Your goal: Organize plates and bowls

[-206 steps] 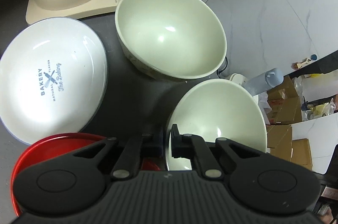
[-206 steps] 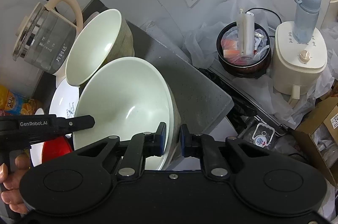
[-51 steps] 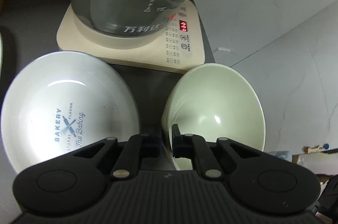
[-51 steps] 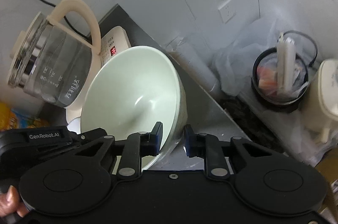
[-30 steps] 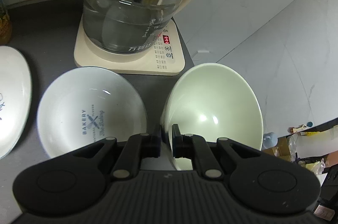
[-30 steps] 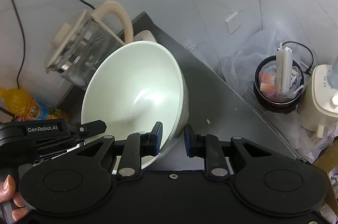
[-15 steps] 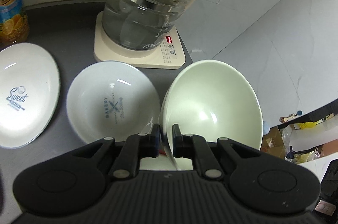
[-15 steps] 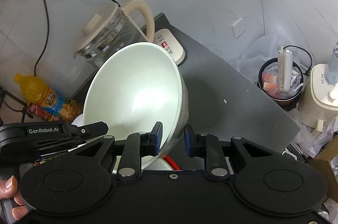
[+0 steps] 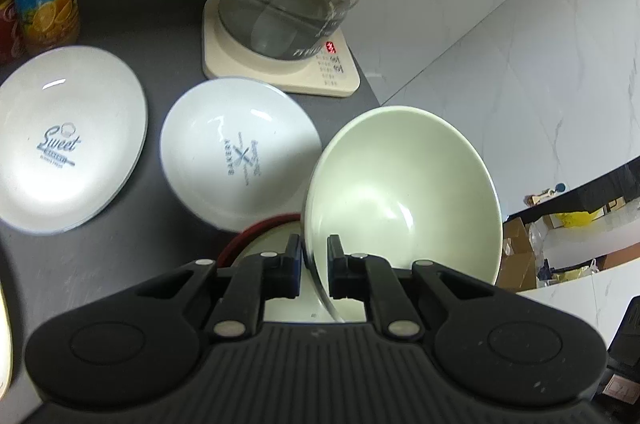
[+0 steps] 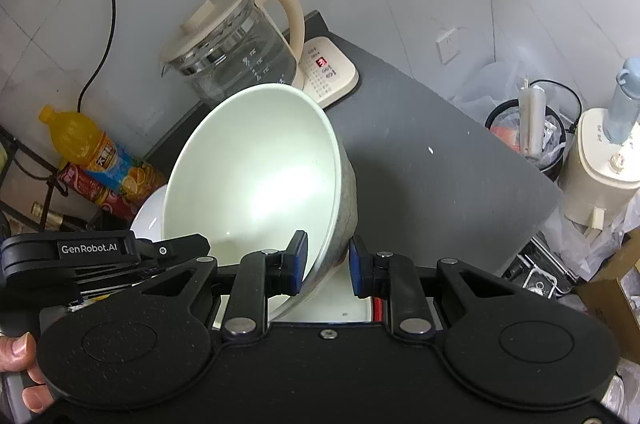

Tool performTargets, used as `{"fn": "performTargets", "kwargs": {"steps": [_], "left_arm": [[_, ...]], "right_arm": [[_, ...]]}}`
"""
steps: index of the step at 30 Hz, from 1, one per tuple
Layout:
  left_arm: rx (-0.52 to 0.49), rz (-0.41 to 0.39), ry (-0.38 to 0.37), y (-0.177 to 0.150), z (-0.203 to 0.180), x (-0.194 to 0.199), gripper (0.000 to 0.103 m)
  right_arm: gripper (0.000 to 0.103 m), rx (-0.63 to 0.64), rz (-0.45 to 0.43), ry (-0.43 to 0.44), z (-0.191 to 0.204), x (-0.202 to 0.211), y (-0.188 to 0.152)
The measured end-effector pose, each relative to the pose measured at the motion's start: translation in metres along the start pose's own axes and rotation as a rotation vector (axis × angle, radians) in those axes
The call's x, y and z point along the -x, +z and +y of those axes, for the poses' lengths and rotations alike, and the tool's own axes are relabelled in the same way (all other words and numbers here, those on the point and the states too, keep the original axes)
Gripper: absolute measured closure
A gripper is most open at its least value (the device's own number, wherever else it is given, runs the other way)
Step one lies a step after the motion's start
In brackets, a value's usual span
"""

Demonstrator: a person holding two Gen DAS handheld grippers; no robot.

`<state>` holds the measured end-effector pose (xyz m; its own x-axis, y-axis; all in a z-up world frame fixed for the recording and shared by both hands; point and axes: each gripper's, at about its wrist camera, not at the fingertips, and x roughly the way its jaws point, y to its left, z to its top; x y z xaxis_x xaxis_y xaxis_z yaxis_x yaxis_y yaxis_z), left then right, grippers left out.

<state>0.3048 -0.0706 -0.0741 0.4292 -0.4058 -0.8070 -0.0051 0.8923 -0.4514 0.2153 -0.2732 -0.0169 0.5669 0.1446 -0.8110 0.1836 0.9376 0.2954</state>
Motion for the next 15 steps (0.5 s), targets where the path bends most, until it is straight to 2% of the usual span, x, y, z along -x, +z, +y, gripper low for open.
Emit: {"fn": "performTargets", "kwargs": {"steps": [15], "left_arm": [[0.020, 0.087, -0.002, -0.030, 0.030, -0.001, 0.092]], "right_arm": [[0.081, 0.029, 0.021, -0.033, 0.013, 0.001, -0.031]]}}
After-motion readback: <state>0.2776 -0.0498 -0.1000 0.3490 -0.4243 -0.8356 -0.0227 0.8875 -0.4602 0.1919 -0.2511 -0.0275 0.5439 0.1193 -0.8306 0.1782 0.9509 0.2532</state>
